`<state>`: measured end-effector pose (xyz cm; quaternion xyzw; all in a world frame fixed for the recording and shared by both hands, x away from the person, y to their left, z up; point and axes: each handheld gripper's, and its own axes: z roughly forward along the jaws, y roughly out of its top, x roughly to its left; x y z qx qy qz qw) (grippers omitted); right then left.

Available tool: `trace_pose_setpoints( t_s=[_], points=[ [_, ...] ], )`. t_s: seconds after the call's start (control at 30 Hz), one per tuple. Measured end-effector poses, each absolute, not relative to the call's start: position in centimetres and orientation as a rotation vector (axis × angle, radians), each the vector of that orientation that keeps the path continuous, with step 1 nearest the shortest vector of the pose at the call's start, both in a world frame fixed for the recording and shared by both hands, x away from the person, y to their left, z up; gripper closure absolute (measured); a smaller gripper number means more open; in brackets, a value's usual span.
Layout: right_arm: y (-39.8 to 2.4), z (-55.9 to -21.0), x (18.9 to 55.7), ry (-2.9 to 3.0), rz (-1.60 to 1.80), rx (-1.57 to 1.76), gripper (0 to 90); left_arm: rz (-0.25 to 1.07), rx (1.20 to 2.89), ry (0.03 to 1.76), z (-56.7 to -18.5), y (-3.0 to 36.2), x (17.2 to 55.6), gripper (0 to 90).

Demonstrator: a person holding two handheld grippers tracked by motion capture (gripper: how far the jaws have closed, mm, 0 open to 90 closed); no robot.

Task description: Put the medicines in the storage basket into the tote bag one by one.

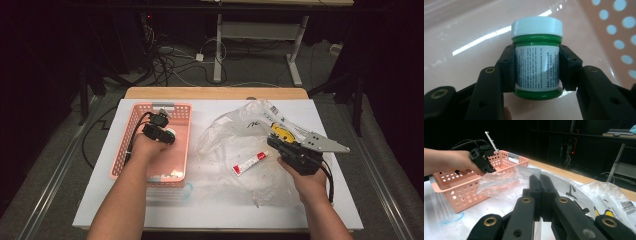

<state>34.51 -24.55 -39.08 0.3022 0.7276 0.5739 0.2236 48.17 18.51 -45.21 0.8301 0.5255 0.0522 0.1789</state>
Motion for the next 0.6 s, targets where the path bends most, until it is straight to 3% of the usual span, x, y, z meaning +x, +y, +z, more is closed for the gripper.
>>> trace_pose_setpoints(
  t_s=[0.6],
  points=[
    [-24.6,-38.9,34.4,2.003,1.583,0.828,90.0,0.246,2.158,1.334,-42.1,19.4,44.1,53.9]
  ],
)
